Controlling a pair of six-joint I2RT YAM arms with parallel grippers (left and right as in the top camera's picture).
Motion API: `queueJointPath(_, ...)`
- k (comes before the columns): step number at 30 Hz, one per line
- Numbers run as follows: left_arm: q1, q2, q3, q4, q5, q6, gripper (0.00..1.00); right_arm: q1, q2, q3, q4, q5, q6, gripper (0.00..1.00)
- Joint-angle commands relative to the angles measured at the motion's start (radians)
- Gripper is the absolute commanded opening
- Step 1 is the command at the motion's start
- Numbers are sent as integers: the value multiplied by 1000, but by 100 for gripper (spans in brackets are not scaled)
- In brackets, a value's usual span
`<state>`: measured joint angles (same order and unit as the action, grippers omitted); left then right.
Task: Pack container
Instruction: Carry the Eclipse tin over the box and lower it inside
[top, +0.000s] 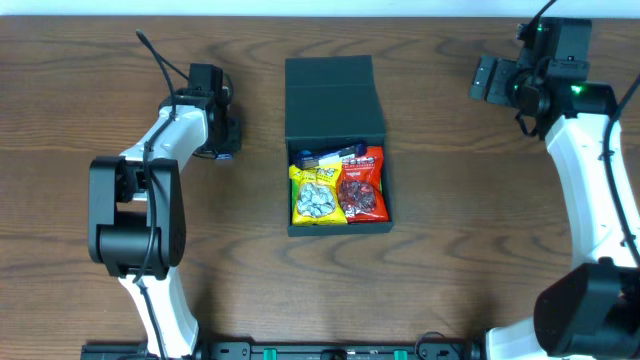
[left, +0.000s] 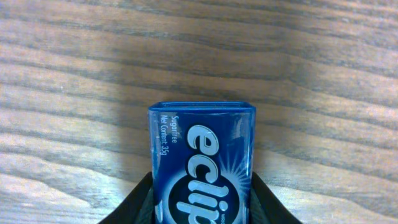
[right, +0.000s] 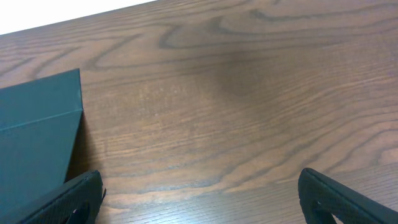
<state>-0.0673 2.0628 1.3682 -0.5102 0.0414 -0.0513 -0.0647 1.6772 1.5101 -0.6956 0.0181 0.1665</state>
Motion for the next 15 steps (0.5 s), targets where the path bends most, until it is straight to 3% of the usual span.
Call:
queueJointPath(1, 2, 24, -8, -10, 0, -16, 15, -7, -9, 12, 1, 1, -3, 99)
queueJointPath(15, -82, -298, 24, -28, 0, -123, 9, -9, -9, 12, 62, 18, -3, 99)
